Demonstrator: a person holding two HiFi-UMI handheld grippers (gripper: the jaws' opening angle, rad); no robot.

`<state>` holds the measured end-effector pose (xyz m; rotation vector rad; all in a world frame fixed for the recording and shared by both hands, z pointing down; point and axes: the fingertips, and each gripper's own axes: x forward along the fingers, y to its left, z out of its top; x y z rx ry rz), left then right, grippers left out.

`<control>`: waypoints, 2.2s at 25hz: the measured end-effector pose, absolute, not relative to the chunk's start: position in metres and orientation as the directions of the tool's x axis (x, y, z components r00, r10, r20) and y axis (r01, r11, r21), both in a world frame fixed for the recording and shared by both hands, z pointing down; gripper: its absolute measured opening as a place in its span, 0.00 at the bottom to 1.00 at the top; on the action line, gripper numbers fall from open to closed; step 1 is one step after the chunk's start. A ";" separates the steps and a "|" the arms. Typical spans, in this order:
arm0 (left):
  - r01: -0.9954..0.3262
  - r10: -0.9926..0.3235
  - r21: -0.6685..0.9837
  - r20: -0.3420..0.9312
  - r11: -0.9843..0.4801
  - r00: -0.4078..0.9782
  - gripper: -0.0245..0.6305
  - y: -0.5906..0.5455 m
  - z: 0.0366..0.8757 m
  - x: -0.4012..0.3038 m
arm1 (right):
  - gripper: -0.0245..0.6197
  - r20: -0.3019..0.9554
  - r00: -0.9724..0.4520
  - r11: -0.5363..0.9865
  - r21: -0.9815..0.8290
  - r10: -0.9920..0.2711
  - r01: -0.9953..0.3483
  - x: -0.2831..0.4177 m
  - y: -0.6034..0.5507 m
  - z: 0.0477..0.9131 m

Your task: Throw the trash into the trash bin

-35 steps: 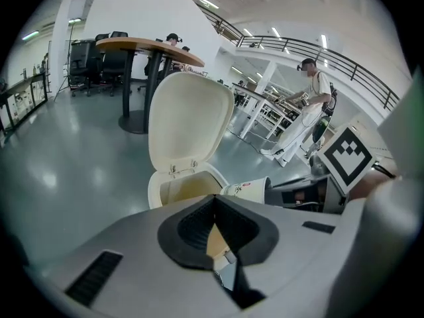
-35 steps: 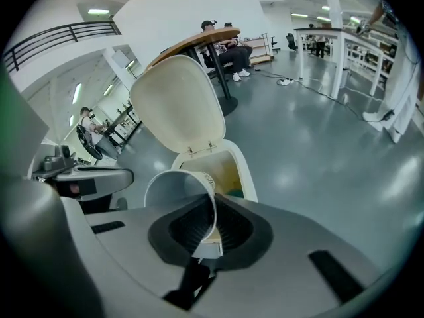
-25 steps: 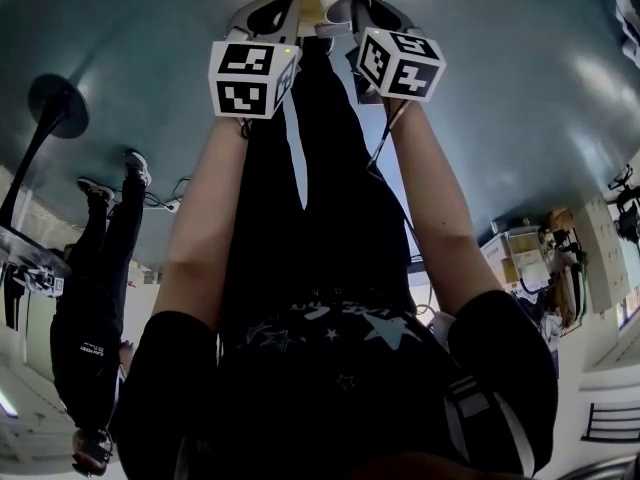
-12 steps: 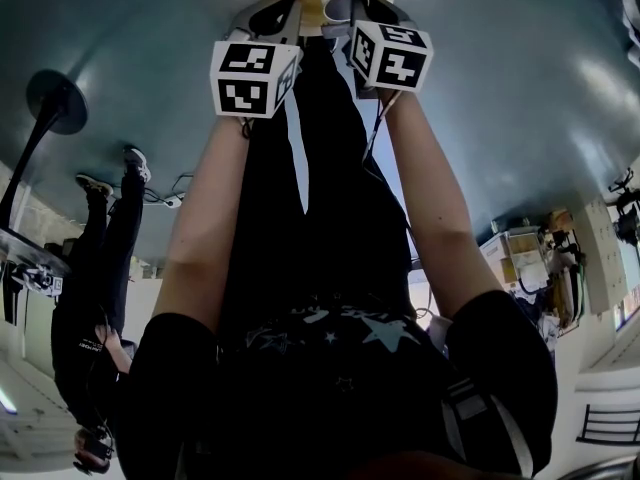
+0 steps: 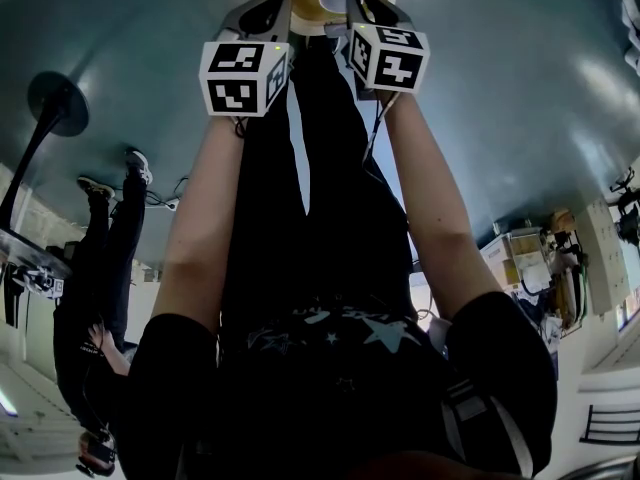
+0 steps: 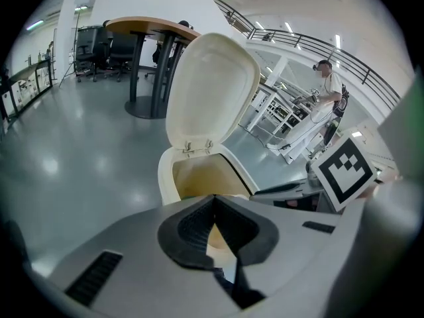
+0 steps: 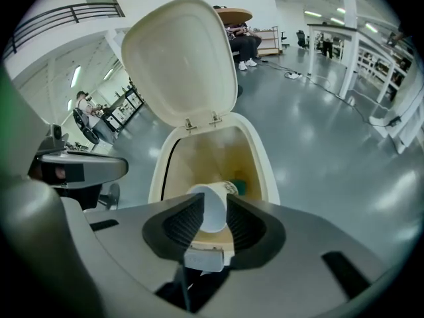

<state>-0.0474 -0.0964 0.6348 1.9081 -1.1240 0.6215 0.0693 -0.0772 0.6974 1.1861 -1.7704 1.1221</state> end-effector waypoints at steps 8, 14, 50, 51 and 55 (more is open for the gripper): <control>-0.865 -0.473 0.409 0.725 -0.289 0.501 0.05 -0.094 0.626 -0.040 | 0.22 0.894 -0.325 0.192 -0.276 -0.310 -0.942 0.068 -0.074 0.690; -0.860 -0.470 0.406 0.721 -0.308 0.509 0.05 -0.091 0.620 -0.041 | 0.22 0.890 -0.323 0.173 -0.280 -0.323 -0.944 0.066 -0.073 0.682; -0.841 -0.581 0.332 0.613 -0.426 0.536 0.05 -0.086 0.458 -0.015 | 0.10 0.801 -0.366 0.195 -0.310 -0.474 -0.931 0.080 -0.068 0.519; -0.843 -0.582 0.329 0.614 -0.426 0.534 0.05 -0.084 0.455 -0.014 | 0.09 0.799 -0.366 0.192 -0.311 -0.477 -0.931 0.082 -0.067 0.515; -0.850 -0.598 0.314 0.608 -0.423 0.523 0.05 -0.083 0.441 -0.012 | 0.07 0.779 -0.374 0.176 -0.331 -0.503 -0.927 0.092 -0.068 0.499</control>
